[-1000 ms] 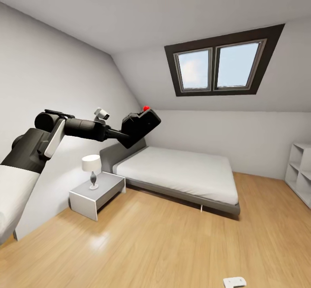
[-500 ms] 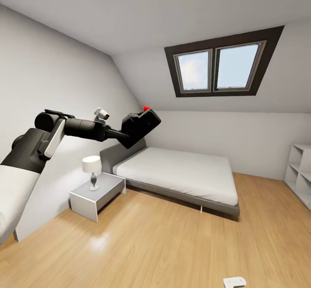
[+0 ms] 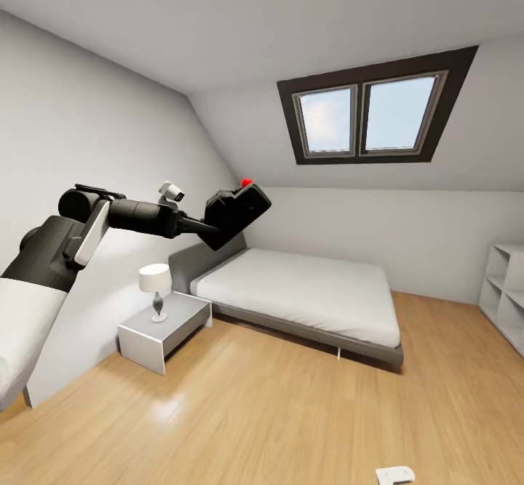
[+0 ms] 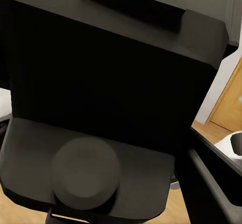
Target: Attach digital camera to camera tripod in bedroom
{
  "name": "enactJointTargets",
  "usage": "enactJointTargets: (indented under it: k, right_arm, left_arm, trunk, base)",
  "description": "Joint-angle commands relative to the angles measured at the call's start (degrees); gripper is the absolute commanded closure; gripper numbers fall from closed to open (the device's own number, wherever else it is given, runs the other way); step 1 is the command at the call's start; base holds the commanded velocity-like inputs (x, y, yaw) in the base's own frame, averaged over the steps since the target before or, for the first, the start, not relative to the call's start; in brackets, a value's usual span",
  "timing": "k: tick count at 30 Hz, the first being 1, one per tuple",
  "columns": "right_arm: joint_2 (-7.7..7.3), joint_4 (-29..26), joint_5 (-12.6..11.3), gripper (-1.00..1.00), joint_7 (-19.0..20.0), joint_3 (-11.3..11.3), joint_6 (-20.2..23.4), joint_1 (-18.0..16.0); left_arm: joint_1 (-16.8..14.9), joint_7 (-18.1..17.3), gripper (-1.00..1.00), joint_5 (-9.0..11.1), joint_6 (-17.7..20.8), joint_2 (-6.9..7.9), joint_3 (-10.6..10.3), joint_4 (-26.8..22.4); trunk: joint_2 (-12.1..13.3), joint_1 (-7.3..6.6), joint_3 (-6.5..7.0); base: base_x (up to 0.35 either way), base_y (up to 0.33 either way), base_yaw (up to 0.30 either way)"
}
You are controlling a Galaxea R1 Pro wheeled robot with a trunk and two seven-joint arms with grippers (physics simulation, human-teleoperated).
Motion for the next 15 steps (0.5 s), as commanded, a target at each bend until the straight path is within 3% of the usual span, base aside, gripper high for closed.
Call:
enactJointTargets:
  k: [1,6,15]
  right_arm:
    - [0.02,0.3,-0.1,-1.00,-0.2,0.5,-0.3,-0.1]
    - [0.19,0.3,-0.1,-1.00,-0.3,0.5,0.5,0.9]
    - [0.38,0.4,0.0,-1.00,-2.2,0.5,1.4,8.7]
  left_arm:
    - [0.0,-0.1,1.00,0.2,0.5,0.05,-0.1,0.0]
    - [0.0,-0.1,1.00,0.2,0.5,0.05,-0.1,0.0]
    - [0.0,-0.1,1.00,0.2,0.5,0.05,-0.1,0.0]
  trunk:
    - [0.4,-0.21,0.17]
    - [2.4,-1.31,1.07]
    - [6.0,-3.29,2.69]
  base:
    - [0.000,0.000,0.000]
    - [0.000,0.000,0.000]
    - [0.000,0.000,0.000]
